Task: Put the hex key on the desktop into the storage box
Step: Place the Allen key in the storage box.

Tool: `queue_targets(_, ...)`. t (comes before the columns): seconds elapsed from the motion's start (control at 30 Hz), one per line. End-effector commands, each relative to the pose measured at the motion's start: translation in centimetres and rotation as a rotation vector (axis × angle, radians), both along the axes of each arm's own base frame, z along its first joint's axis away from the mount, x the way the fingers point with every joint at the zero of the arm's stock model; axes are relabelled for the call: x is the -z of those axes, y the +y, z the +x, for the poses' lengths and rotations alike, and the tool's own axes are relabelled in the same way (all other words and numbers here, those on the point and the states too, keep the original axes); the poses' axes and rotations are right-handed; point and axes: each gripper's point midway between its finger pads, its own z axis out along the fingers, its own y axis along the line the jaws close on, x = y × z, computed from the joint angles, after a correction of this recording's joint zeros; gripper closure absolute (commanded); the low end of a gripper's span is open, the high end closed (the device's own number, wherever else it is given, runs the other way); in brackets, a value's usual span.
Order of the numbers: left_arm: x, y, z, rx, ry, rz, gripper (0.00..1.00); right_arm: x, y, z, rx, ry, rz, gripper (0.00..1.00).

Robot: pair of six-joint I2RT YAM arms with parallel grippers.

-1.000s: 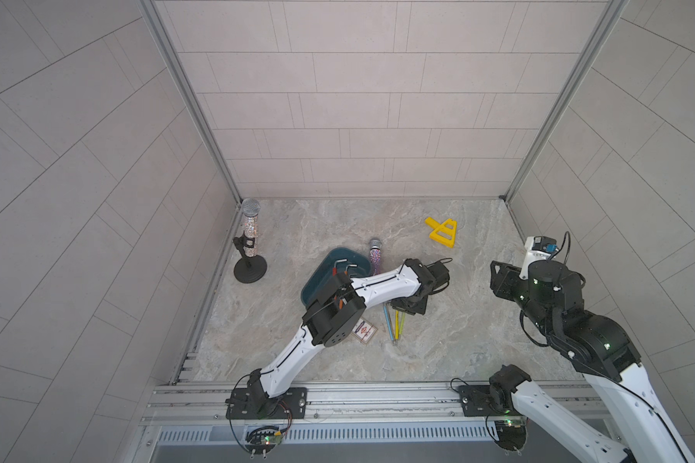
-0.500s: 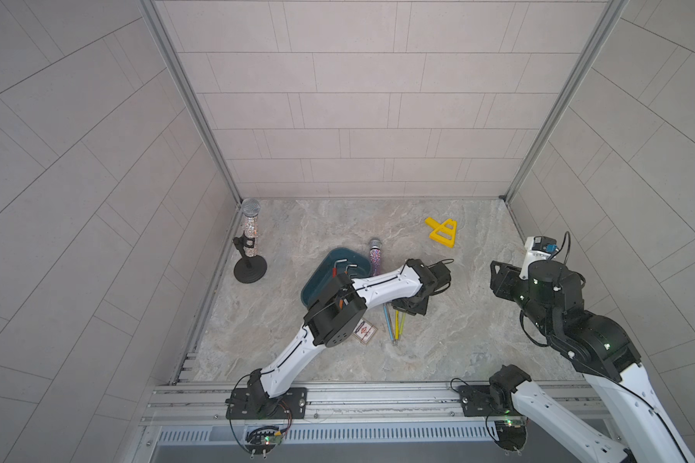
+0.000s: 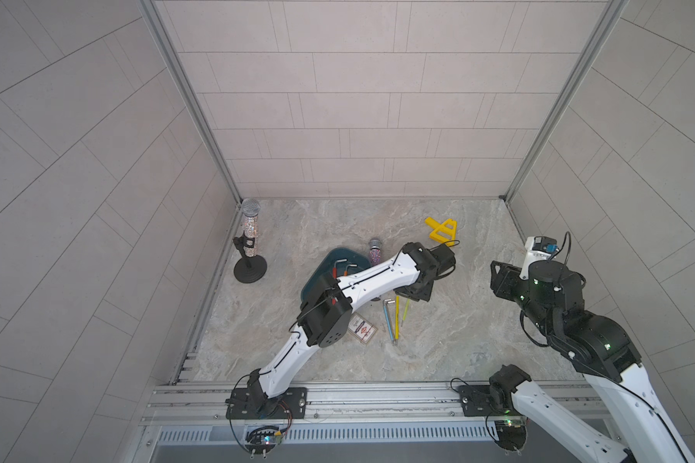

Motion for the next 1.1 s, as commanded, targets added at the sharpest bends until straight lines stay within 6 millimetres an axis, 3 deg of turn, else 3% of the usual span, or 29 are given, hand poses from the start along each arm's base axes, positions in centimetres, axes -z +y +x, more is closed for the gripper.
queue_targets(0.0,-4.0,5.9,3.0,-0.087,-0.051,0.006,1.0,-0.6,-0.1,-0.1,0.007,-0.016,0.008,0.46)
queue_targets(0.2,-4.3,13.6,5.6,-0.217,-0.057,0.009,1.0,-0.6,0.0,0.0,0.004,-0.017,0.01,0.46)
queue_targets(0.4,-1.0,18.8,6.2,-0.307,-0.022,0.031,1.0,-0.6,0.0,0.1,0.006,-0.017,0.009,0.45)
queue_targets(0.77,5.3,19.0,5.4,-0.305,0.072,0.054,1.0,-0.6,0.0,0.1,0.001,-0.014,0.006,0.45)
queue_targets(1.07,7.1,18.8,4.7,-0.302,0.103,0.06,1.0,-0.2,0.2,0.2,0.0,-0.002,0.013,0.46)
